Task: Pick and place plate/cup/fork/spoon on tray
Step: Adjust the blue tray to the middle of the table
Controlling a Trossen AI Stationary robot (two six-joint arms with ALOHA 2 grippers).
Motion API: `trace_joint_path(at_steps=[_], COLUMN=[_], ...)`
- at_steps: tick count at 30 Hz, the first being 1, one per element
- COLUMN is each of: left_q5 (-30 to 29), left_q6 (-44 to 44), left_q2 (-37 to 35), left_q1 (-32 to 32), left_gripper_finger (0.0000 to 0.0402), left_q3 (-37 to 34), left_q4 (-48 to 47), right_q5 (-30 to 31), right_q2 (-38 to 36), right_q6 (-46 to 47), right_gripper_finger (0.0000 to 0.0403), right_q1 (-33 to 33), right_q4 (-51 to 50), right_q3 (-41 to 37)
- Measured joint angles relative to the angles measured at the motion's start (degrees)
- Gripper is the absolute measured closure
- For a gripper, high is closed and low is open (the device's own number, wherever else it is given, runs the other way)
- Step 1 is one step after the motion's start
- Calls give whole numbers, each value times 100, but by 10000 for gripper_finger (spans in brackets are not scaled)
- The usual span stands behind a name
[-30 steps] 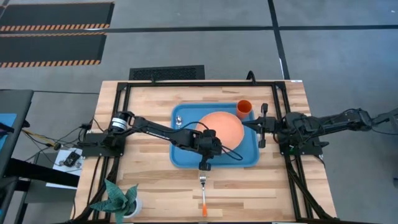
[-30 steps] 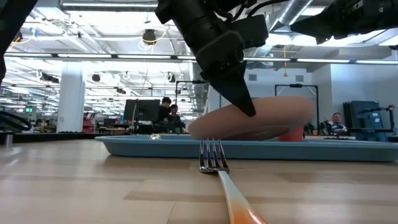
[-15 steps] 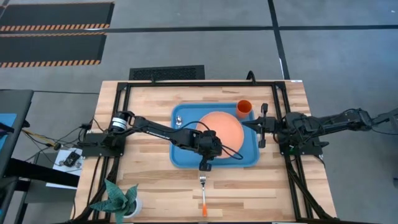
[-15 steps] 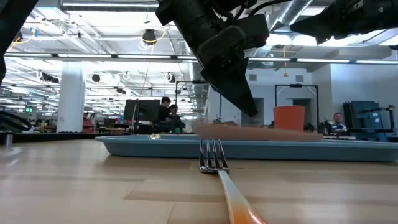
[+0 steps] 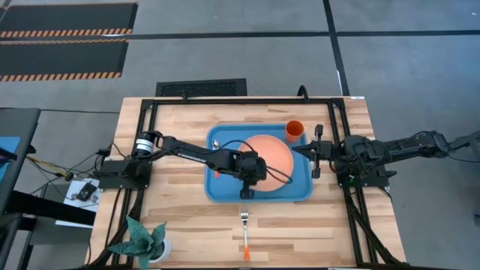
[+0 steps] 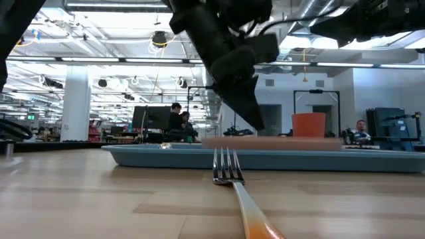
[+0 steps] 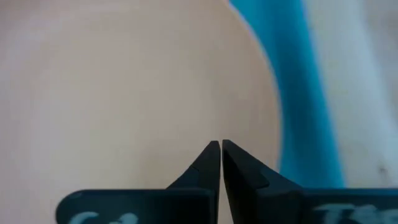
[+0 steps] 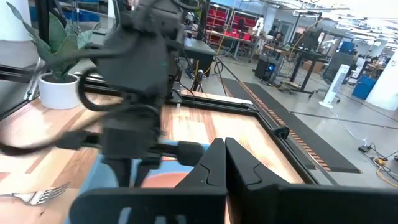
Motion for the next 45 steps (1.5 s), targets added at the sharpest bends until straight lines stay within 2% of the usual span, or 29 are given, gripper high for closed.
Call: trace_joint_path(at_steps=[10, 17, 25, 30, 37, 41, 45], left_q5=[12, 2, 2, -6, 144, 157, -29], left_q6=[-310, -337, -219, -437, -1067, -1344, -1620], left_q2=[11, 11, -183, -933, -2639, -3670, -4475], left_q1=[378, 414, 444, 477, 418, 356, 431], left_gripper_finger=[401, 401, 401, 401, 401, 401, 401], left_q3=[-734, -877, -709, -1292, -3214, -4040, -4512], left_q4=[538, 757, 767, 837, 1492, 1049, -70], right_q5=[-2, -2, -2, -11, -9, -2, -4], right_q2=[0, 1, 0, 0, 2, 156, 650], right_q6=[0, 0, 22, 227, 851, 1564, 2588], right_gripper_finger=[396, 396, 396, 396, 394, 391, 393], right_q1=[0, 0, 2, 4, 0, 0, 15], right_q4=[-2, -2, -17, -375, -1060, -2047, -3677], right_q3=[0, 0, 3, 4, 97, 492, 1033])
